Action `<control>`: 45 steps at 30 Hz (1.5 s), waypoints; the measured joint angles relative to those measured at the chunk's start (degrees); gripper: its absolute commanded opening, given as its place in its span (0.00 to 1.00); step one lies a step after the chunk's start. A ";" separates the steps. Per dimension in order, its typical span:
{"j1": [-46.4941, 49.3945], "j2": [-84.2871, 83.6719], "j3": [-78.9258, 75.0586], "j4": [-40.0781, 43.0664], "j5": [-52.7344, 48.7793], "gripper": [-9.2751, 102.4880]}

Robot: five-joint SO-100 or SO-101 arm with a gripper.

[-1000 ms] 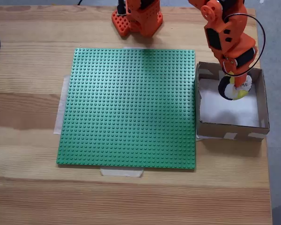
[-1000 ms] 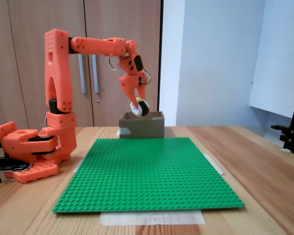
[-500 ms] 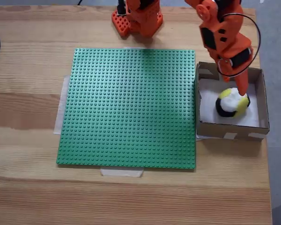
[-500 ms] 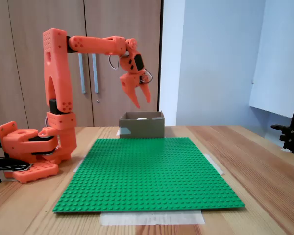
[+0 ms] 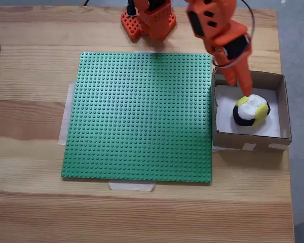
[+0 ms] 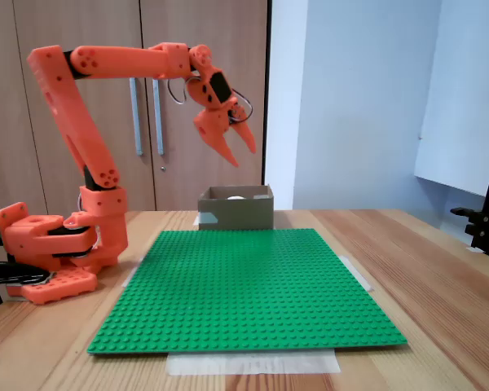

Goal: Pick the ball and put it in the box.

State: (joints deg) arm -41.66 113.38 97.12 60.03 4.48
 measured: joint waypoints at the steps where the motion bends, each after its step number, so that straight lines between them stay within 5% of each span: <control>1: 0.79 1.58 1.41 -0.53 -0.44 0.28; 14: 16.44 19.95 15.21 -6.86 -3.96 0.08; 27: 31.55 31.46 27.86 -11.43 -6.42 0.08; 45: 34.54 53.17 52.91 -18.28 -8.70 0.08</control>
State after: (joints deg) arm -7.12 166.55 150.03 41.75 -4.22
